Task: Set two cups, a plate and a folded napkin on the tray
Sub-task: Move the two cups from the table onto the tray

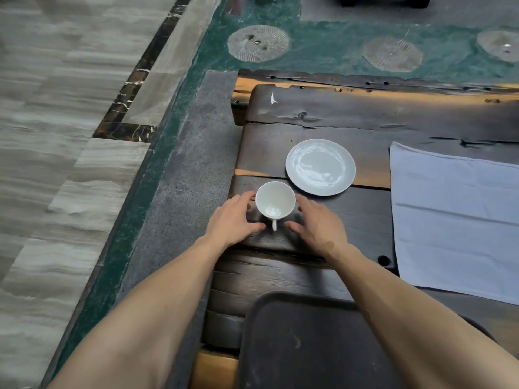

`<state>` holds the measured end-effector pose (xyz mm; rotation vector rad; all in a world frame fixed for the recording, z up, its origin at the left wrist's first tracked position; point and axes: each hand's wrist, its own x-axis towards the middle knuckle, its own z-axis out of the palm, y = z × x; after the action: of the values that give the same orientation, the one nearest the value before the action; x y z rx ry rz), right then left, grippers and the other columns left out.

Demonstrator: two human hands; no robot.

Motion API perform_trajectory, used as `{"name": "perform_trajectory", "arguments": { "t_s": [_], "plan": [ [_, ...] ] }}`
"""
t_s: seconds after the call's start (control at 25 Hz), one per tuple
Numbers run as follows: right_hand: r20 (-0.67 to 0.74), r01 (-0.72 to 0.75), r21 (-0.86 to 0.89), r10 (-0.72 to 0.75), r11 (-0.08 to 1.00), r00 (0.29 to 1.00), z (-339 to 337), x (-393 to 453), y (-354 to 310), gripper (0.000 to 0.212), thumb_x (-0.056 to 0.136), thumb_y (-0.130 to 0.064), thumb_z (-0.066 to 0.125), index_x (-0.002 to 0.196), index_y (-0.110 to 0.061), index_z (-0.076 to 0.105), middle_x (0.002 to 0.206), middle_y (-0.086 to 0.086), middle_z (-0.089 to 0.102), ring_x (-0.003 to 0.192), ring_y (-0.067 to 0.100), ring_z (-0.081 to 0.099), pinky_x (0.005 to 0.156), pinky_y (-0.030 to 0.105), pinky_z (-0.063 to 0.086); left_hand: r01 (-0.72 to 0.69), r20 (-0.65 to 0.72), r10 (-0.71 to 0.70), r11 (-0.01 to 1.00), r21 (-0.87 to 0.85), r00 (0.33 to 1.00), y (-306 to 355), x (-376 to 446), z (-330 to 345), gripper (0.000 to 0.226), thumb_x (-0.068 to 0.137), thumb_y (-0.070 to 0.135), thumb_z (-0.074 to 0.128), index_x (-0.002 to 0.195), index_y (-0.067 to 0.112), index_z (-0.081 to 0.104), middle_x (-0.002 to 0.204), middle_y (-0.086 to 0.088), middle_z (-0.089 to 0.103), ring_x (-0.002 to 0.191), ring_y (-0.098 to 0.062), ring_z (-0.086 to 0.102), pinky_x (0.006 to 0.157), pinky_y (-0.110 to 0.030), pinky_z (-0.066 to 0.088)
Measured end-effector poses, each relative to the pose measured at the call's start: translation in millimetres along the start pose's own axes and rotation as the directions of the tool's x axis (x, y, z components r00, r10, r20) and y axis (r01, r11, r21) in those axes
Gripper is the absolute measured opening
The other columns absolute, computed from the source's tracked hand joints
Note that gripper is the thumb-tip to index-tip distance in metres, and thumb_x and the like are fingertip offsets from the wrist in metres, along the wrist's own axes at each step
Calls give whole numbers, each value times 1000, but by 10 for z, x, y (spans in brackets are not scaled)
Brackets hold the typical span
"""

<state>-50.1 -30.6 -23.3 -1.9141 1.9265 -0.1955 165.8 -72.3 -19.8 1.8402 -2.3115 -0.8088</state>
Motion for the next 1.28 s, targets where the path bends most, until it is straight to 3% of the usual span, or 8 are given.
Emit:
{"name": "perform_trajectory", "arguments": {
  "t_s": [0.32,0.64,0.84,1.28],
  "plan": [
    [13,-81,252,81,964,997,58,156,-10,55,79,-49,72,125,-33,46,119,-9,64,108,21,60,76,36,46,18,-51,-29,978,-207,998,110,112,73,71,63,54,81,125,45,48,120,12,62,111,-15,58,87,-40,50],
    [26,-129,274,127,953,992,-13,65,-62,61,77,-49,73,127,-30,46,121,-1,65,107,26,62,78,38,48,44,-31,-53,967,-252,998,273,29,12,74,59,52,84,124,32,55,123,4,63,113,-24,58,90,-45,50],
    [5,-123,260,126,958,992,-160,-230,-151,64,77,-50,73,131,-28,45,121,0,66,107,25,62,78,39,50,31,-17,-36,973,-231,999,410,-241,-108,73,57,53,82,122,32,55,121,5,64,112,-24,59,87,-44,51],
    [19,-185,215,185,959,983,-269,-1195,-331,60,73,-52,76,117,-24,47,109,1,69,96,25,64,68,36,49,45,76,-23,954,-298,997,716,-1143,-161,76,52,48,80,123,28,58,123,3,63,111,-22,58,91,-42,51]
  ]
}}
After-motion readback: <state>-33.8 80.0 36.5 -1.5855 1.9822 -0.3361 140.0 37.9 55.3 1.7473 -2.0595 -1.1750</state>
